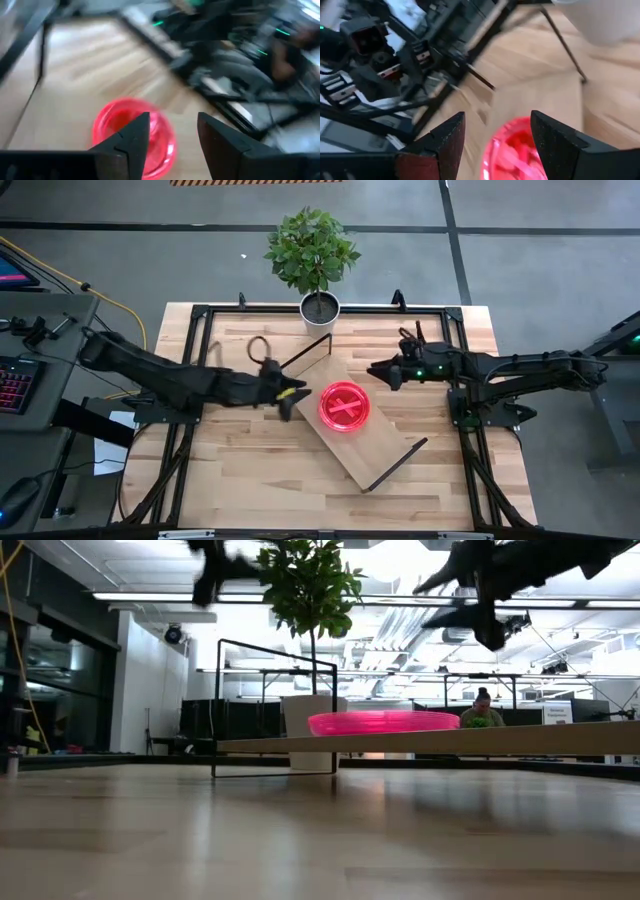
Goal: Place and stack plates onto a shelf
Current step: Return to Home Position
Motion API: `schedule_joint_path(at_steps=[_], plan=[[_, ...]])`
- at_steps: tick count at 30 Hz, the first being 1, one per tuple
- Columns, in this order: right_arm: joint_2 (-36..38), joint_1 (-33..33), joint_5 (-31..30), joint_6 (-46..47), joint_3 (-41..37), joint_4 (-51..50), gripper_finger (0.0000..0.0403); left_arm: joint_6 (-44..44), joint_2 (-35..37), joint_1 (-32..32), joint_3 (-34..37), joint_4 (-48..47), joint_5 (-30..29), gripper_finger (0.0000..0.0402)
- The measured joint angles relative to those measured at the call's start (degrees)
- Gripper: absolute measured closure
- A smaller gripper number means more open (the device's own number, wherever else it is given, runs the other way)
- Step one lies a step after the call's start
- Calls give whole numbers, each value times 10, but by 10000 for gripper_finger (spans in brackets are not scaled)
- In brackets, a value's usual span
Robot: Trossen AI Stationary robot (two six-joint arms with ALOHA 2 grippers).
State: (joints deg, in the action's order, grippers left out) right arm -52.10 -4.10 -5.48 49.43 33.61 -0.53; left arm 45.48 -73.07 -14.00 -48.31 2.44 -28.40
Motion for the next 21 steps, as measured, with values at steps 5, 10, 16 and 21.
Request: schedule_joint_path(at_steps=[5, 10, 16, 21], plan=[[0, 0, 0, -26, 0, 68, 194, -169, 99, -11, 0, -26, 34, 291], [0, 0, 0, -81, 0, 104, 199, -266, 184, -11, 13, -67, 46, 376], [0, 0, 18, -105, 1, 117, 234, -311, 303, -20, 128, 44, 60, 394], [0, 0, 25, -112, 12, 121, 270, -326, 397, -17, 241, 113, 80, 400]])
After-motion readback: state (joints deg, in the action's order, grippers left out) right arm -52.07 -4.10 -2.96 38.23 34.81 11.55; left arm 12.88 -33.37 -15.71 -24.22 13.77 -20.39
